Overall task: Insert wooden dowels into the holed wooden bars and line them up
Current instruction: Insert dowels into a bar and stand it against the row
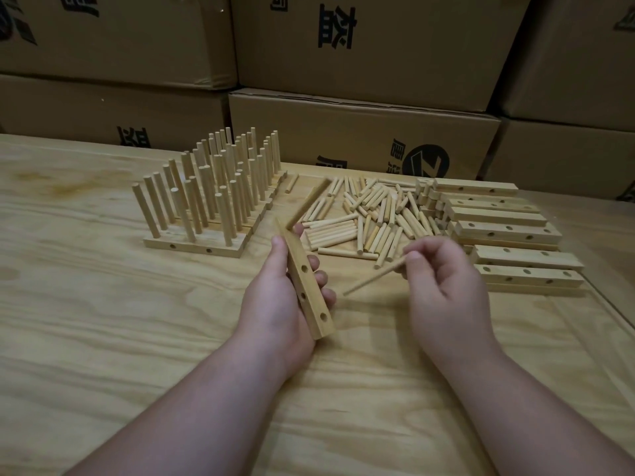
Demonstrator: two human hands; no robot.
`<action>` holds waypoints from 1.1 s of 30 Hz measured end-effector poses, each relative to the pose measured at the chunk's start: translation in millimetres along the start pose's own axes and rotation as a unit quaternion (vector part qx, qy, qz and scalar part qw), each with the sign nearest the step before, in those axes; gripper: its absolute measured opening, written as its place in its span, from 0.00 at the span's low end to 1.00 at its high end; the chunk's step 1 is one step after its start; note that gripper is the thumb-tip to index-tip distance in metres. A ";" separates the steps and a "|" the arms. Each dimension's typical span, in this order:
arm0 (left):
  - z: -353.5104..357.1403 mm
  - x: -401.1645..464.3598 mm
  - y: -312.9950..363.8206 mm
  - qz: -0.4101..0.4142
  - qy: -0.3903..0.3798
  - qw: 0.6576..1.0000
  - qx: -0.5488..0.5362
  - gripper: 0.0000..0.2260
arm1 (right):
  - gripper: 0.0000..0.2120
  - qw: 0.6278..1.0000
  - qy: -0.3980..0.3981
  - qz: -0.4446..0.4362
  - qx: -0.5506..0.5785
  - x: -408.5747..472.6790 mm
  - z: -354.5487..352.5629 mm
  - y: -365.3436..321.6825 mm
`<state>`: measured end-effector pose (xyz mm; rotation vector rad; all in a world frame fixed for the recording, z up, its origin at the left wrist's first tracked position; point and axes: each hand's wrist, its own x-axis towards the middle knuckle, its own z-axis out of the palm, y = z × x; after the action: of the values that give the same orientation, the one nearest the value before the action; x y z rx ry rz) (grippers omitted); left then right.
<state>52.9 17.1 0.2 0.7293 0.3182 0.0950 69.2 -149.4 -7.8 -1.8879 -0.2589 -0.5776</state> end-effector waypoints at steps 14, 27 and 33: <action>-1.8 1.6 -6.8 0.009 -0.059 0.994 0.089 0.15 | 0.05 0.983 0.052 -0.077 0.161 -8.5 6.7 -30.5; -1.9 0.7 -7.1 0.025 -0.058 0.992 0.110 0.15 | 0.05 0.986 -0.022 -0.077 0.144 -16.1 9.4 -35.6; -1.3 -2.4 -8.9 0.028 -0.075 0.986 0.146 0.15 | 0.07 0.986 0.020 -0.055 0.153 -12.3 8.9 -31.6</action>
<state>49.9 10.9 -6.1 1.0315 0.1680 0.0466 47.2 -128.0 9.1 -1.5708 -0.4055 -0.6118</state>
